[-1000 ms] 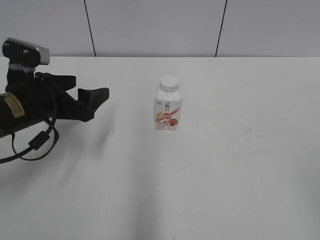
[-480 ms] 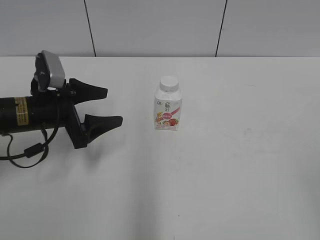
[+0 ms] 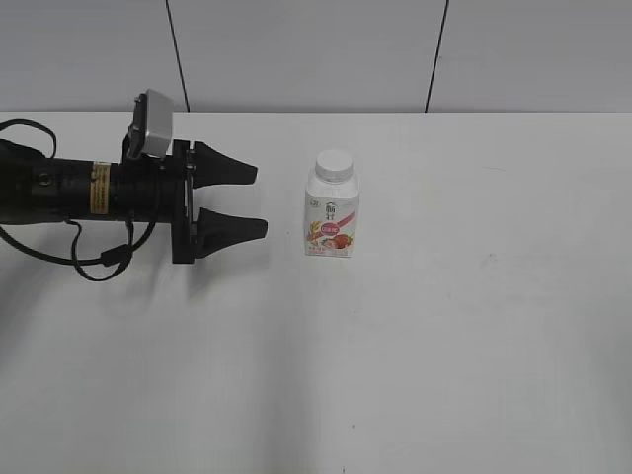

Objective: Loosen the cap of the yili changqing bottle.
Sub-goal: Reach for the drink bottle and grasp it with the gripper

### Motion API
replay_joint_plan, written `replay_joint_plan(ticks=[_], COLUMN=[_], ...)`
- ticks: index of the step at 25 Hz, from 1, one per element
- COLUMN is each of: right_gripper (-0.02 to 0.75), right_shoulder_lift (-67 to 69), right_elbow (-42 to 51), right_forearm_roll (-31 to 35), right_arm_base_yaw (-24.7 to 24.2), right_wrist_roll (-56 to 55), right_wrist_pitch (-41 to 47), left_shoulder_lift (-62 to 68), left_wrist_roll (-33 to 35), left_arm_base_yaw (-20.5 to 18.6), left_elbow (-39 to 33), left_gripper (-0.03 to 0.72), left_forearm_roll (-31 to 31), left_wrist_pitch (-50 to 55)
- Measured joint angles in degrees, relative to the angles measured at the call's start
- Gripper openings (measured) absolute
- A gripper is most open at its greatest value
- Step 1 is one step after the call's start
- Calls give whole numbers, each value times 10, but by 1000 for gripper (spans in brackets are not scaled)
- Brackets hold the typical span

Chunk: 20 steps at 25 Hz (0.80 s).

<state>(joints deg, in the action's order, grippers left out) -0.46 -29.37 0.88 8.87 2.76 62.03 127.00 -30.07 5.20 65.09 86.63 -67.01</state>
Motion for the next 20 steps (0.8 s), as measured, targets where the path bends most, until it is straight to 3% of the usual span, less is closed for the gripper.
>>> replay_joint_plan(ticks=[12, 20], right_gripper=[460, 460], right_shoulder_lift=[0, 0], right_elbow=[0, 0], right_forearm_roll=[0, 0], right_arm_base_yaw=[0, 0], right_wrist_roll=[0, 0], right_wrist_pitch=[0, 0], left_shoulder_lift=[105, 146], left_wrist_roll=[-66, -94], left_arm_base_yaw=[22, 50], left_elbow=[135, 183], left_gripper=[586, 586], left_forearm_roll=[25, 20], left_wrist_pitch=[-20, -20])
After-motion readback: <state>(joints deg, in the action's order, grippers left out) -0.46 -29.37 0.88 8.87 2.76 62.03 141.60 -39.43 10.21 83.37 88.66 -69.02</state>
